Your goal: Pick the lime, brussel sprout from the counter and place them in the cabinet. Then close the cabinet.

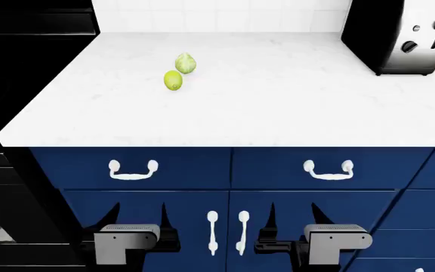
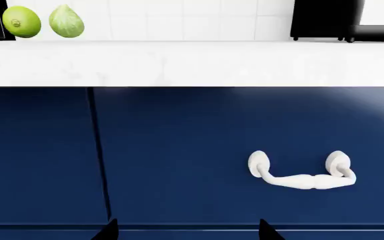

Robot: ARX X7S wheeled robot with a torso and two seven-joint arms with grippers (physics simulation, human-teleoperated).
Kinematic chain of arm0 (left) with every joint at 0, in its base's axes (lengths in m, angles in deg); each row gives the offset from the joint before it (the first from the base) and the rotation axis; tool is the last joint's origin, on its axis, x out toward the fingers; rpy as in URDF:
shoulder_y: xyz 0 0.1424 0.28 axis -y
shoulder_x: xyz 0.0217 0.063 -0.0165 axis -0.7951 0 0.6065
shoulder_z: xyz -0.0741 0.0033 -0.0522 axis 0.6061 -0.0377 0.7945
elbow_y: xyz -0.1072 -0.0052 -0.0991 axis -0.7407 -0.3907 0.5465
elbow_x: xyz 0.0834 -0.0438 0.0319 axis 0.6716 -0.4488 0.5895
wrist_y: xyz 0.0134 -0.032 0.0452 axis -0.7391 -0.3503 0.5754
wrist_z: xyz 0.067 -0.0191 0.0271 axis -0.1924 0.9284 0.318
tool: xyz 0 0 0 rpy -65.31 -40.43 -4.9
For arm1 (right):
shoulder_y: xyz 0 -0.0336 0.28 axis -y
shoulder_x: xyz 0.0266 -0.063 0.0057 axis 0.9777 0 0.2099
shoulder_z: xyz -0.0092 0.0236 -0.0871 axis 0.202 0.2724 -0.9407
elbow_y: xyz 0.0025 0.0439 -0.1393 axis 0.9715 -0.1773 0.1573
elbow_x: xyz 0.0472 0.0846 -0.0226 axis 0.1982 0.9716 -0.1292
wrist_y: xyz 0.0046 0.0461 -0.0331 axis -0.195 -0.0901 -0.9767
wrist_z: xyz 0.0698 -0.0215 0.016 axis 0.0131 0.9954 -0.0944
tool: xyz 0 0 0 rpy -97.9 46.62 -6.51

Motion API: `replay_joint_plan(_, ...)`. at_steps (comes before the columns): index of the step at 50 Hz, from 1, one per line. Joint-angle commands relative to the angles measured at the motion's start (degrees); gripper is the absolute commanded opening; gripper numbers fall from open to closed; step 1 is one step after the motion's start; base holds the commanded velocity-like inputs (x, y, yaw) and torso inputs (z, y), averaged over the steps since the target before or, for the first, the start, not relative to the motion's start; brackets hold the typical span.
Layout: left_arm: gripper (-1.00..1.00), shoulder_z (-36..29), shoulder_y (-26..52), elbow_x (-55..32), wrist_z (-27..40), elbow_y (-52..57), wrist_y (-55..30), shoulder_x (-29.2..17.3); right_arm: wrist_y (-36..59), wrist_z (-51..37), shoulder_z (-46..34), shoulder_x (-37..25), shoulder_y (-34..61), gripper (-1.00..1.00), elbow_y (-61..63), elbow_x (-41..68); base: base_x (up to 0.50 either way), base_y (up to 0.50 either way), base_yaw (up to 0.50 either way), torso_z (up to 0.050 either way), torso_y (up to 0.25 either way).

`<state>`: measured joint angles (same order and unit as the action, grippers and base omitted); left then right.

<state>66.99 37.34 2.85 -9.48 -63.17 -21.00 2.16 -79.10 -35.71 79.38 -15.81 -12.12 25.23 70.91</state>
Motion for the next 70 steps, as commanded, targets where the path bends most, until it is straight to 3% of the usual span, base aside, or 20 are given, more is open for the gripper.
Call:
replay_joint_plan(1, 1.00, -1.2, 0.1, -1.0, 0.9, -0.1, 0.0, -0.9, 0.4, -1.2, -1.1, -0.9, -0.2, 1.00, 0.6, 0.8, 0.00, 0.00, 0.00, 0.000, 0.000)
replay_joint_plan(15, 1.00, -4.2, 2.1, -4.1, 3.0, 4.8, -7.0, -2.8, 2.9, -3.6, -3.5, -3.4, 0.8, 1.00, 3.3, 2.6, 0.00, 0.00, 0.00, 0.000, 0.000)
replay_joint_plan(32, 1.00, -3.5, 13.4, -12.5, 3.8, 28.1, -34.0, -6.0, 22.7, -2.7, -3.7, -7.9, 6.2, 1.00, 23.5, 7.0, 0.00, 0.00, 0.00, 0.000, 0.000)
replay_joint_plan(39, 1.00, -0.8, 19.4, -18.6, 3.0, 34.1, -45.3, -7.5, 30.3, -1.7, -4.1, -9.8, 9.6, 1.00, 29.2, 8.7, 0.00, 0.00, 0.00, 0.000, 0.000)
replay_joint_plan(48, 1.00, 2.6, 25.3, -23.6, 1.2, 35.3, -51.2, -9.9, 35.8, 0.1, -4.0, -11.6, 13.6, 1.00, 33.1, 11.4, 0.03, 0.00, 0.00, 0.000, 0.000)
replay_joint_plan(57, 1.00, 12.5, 31.9, -32.5, 5.1, 37.3, -59.8, -5.7, 40.4, 1.4, -3.6, -13.6, 17.5, 1.00, 37.4, 13.7, 0.34, 0.00, 0.00, 0.000, 0.000)
replay_joint_plan(63, 1.00, 6.9, 33.6, -30.0, 5.3, 38.6, -62.1, -10.9, 42.6, 2.0, -3.8, -14.7, 19.3, 1.00, 38.9, 14.6, 0.36, 0.01, 0.00, 0.000, 0.000)
replay_joint_plan(70, 1.00, 5.6, 34.8, -30.9, 3.4, 40.8, -63.7, -14.8, 45.5, 3.8, -2.6, -16.3, 21.2, 1.00, 42.3, 17.3, 0.16, 0.43, 0.00, 0.000, 0.000)
